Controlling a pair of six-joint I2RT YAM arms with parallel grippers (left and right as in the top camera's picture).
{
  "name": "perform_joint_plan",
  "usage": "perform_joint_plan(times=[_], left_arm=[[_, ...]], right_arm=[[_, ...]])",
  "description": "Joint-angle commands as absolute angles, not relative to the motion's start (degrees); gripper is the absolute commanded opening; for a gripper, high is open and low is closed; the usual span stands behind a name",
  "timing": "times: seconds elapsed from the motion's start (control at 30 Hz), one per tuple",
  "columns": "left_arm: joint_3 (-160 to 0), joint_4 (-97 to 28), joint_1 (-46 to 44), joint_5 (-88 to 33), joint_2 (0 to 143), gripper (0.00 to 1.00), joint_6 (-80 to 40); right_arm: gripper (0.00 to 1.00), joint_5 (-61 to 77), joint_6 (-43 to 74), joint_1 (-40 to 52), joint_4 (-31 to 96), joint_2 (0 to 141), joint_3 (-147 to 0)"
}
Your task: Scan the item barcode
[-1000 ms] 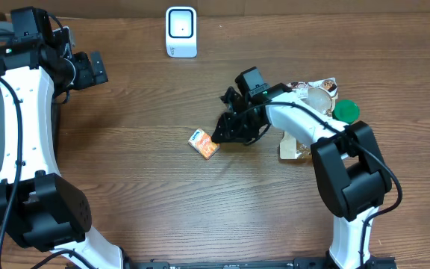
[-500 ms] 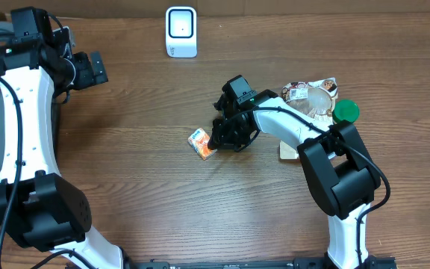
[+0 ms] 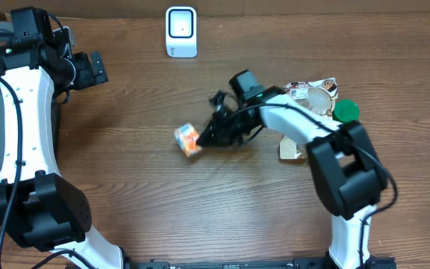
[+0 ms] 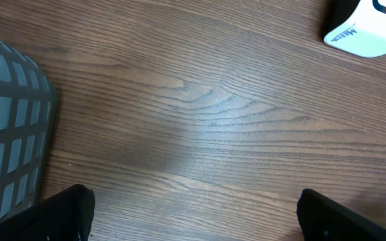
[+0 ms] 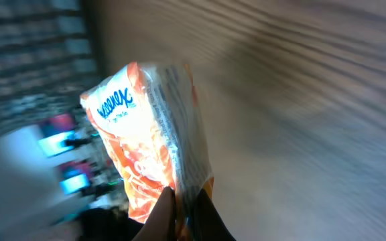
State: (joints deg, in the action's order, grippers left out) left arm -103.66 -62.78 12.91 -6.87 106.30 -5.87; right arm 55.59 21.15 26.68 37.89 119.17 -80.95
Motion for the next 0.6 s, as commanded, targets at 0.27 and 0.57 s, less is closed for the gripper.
perform_joint_plan(times=[0.27, 0.57], left_arm=[[-103.9, -62.8, 13.1, -7.4, 107.2, 0.99, -6.7], [-103.9, -62.8, 13.1, -7.4, 107.2, 0.99, -6.7]], right_arm=[[0.04, 84.7, 33.2, 15.4, 27.6, 106.6, -82.6], [0.04, 88.1, 51.4, 11.6, 17.2, 106.6, -82.6]])
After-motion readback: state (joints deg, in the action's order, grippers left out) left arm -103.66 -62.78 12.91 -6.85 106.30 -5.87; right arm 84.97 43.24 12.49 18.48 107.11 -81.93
